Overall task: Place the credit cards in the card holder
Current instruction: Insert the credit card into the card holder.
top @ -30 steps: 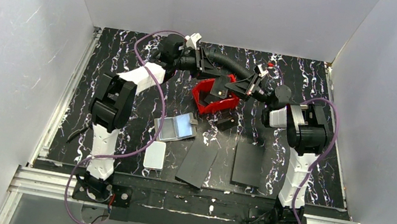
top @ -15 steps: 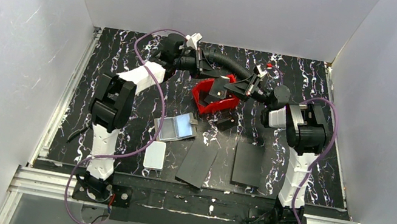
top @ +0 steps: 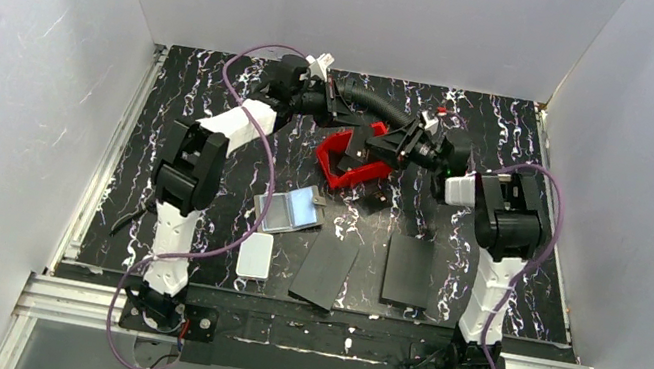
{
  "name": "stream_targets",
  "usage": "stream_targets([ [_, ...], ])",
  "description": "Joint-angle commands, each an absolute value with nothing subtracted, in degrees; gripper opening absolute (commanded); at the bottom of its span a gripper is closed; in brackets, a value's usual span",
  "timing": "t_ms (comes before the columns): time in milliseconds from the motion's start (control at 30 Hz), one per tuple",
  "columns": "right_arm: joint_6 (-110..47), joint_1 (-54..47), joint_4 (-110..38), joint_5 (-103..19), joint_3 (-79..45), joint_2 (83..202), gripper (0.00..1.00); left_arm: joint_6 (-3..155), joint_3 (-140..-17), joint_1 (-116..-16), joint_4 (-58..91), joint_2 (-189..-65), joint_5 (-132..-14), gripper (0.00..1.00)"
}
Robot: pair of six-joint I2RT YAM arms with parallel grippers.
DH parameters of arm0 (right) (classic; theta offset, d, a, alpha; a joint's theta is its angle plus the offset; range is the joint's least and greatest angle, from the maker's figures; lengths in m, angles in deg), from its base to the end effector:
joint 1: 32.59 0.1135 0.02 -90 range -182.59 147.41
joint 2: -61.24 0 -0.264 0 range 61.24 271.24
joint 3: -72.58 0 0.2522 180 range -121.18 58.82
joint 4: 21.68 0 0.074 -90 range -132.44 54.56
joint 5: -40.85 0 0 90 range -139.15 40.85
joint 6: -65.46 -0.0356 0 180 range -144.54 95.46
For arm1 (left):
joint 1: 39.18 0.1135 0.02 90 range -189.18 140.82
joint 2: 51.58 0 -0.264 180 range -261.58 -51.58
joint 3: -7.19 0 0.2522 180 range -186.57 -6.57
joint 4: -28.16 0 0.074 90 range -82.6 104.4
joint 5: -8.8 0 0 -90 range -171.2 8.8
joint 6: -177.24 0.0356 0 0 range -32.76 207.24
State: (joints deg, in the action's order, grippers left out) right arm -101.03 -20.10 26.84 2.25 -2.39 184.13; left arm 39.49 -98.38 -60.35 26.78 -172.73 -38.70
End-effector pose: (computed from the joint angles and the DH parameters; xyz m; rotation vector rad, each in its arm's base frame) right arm 0.4124 0.1199 0.1490 0.2035 1.9150 1.8210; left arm 0.4533 -0.2013 0.2425 0.1005 2.0743 -1.4761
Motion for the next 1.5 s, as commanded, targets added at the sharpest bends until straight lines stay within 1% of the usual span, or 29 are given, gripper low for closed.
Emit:
stream_targets([
  [0, -80.43, -21.34, -2.44, -4.86, -7.41, 178.21, 0.56, 41.1, -102.78, -59.97, 25.88, -174.68, -40.34, 0.0],
  [100, -73.25, -21.75, -12.92, -8.39, -10.43, 175.6, 0.62, 41.53, -104.33, -59.93, 25.23, -176.13, -40.85, 0.0],
  [167, -69.75, -21.72, -17.34, -9.71, -11.83, 174.46, 0.65, 41.54, -104.7, -59.92, 25.12, -176.35, -40.94, 0.0],
  [233, -67.83, -21.71, -19.63, -9.57, -12.67, 173.89, 0.66, 41.22, -104.78, -59.93, 25.12, -176.19, -40.63, 0.0],
  [367, -67.74, -21.58, -20.14, -7.89, -12.53, 173.46, 0.63, 40.03, -104.66, -59.73, 25.2, -175.15, -40.42, 0.0],
  [467, -69.37, -20.83, -17.93, -7.02, -11.27, 172.89, 0.62, 39.33, -105.32, -59.68, 25.21, -175.19, -40.0, 0.0],
  [600, -74.8, -20.12, -11.69, -4.61, -8.82, 172.46, 0.55, 39.25, -105.7, -59.66, 25.21, -175.56, -40.35, 0.0],
  [833, -79.07, -19.76, -6.09, -2.16, -6.7, 171.5, 0.47, 38.91, -106.88, -59.58, 25.2, -176.55, -40.42, 0.0],
  [1067, -86.58, -19.5, 4.74, 0.01, -5.2, 173.11, 0.44, 39.15, -107.45, -59.6, 25.12, -176.95, -40.51, 0.0],
  [1133, -89.54, -19.49, 8.79, 0.28, -4.36, 173.34, 0.42, 39.09, -107.39, -59.65, 25.12, -177.24, -40.42, 0.0],
  [1267, -89.44, -19.41, 8.03, 0.06, -4.6, 172.63, 0.39, 39.69, -107.04, -59.59, 25.12, -177.44, -40.42, 0.0],
  [1333, -89.35, -19.41, 7.8, 0.23, -4.89, 172.69, 0.35, 39.62, -107.15, -59.64, 25.12, -177.54, -40.42, 0.0],
  [1467, -89.34, -19.41, 7.8, 0.28, -4.96, 172.95, 0.34, 39.75, -107.33, -59.59, 25.12, -177.52, -40.42, 0.0],
])
